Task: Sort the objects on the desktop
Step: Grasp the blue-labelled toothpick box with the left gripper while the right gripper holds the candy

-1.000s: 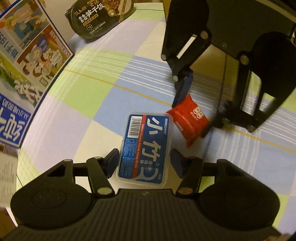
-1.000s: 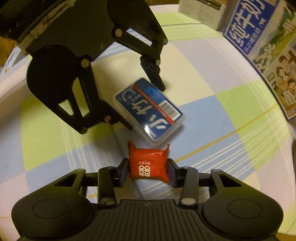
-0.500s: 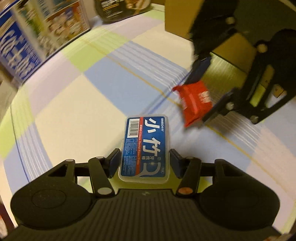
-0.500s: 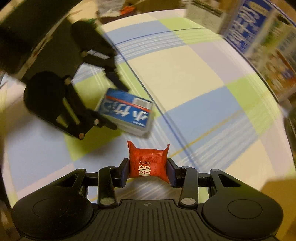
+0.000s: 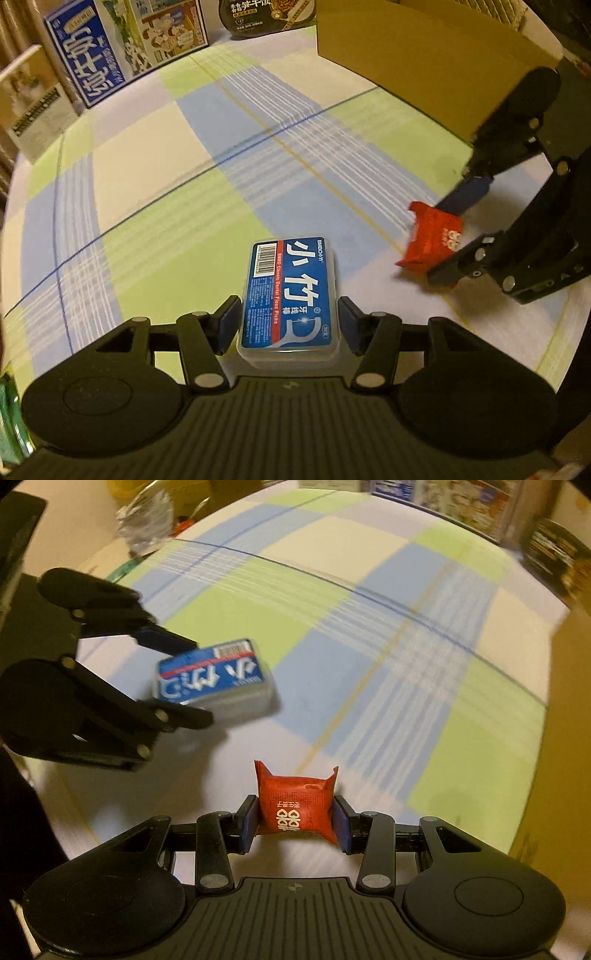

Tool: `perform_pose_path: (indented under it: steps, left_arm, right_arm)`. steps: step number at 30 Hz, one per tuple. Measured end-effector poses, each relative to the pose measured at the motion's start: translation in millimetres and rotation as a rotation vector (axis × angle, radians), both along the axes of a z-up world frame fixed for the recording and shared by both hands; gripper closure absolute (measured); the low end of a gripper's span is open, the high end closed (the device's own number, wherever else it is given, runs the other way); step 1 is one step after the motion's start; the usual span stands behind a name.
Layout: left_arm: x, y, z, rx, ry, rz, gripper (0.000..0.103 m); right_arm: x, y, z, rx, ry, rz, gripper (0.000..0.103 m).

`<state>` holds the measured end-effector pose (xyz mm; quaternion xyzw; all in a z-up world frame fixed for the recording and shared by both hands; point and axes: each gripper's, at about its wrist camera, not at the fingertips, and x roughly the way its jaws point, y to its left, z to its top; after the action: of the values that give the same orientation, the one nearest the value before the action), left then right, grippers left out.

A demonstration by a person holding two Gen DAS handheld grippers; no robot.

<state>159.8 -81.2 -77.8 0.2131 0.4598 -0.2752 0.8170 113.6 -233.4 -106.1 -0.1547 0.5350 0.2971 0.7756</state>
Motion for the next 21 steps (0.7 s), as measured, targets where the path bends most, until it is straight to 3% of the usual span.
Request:
perform_pose_path:
  steps: [2, 3, 6, 8, 13, 21]
  left_arm:
    - [-14.1, 0.5, -2.3, -0.021, -0.008, 0.021, 0.051]
    - [-16.4, 1.4, -3.7, -0.03, -0.015, 0.031, 0.052]
    - [-24.3, 1.7, -3.1, -0.069, -0.04, 0.063, 0.05]
    - [-26.1, 1.1, -1.5, -0.089, -0.065, 0.08, 0.04]
    - [-25.1, 2.2, -3.5, -0.135, -0.082, 0.108, 0.032]
    - [-26.9, -0.2, -16.3, -0.12, -0.063, 0.104, 0.031]
  right_arm:
    - [-13.2, -6.9, -3.2, 0.032, -0.035, -0.044, 0.058]
    - [-19.5, -11.9, -4.0, 0.042, -0.057, -0.073, 0.05]
    - [-33.4, -20.9, -6.4, 0.074, -0.134, -0.144, 0.037]
    - [-39.5, -23.5, -8.5, 0.091, -0.182, -0.17, 0.036]
    - [-48.7, -20.3, -17.3, 0.102, -0.275, -0.168, 0.034]
    - [-43.2, -16.9, -29.0, 0.127, -0.29, -0.154, 0.034]
